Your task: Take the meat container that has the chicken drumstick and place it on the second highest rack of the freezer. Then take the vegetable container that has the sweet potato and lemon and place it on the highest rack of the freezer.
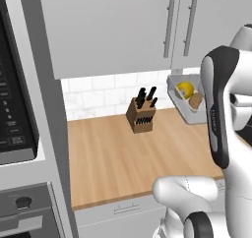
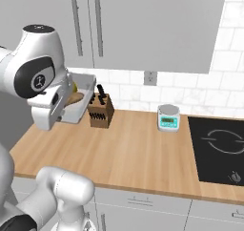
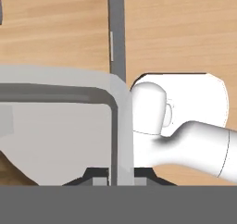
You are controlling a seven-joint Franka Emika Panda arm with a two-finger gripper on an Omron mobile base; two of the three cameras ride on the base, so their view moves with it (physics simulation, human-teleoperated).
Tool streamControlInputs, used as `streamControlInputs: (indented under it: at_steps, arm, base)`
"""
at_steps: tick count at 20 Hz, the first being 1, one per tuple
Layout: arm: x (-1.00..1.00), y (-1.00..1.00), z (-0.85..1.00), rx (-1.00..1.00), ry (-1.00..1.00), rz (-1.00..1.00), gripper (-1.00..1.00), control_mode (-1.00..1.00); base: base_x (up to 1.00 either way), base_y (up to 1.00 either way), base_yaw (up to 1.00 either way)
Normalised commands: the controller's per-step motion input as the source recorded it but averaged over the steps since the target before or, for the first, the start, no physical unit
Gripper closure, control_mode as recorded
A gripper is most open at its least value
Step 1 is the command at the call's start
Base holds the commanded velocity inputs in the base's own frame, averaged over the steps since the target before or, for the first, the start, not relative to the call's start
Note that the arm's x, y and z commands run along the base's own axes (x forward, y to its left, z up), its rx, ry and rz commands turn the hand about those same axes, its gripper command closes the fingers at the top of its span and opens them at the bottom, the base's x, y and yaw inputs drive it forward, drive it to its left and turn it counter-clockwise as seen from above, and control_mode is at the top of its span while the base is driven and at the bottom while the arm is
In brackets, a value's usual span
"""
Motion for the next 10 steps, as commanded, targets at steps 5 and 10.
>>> streamControlInputs:
  at_steps: [5,10]
  arm:
    - [0.0,0.17,0.0,-0.03,0.0,0.0,1.0,-1.0]
    - [0.0,0.21,0.0,-0.06,0.0,0.01,1.0,-1.0]
  base:
    - [0.0,0.0,0.0]
    - [0.0,0.0,0.0]
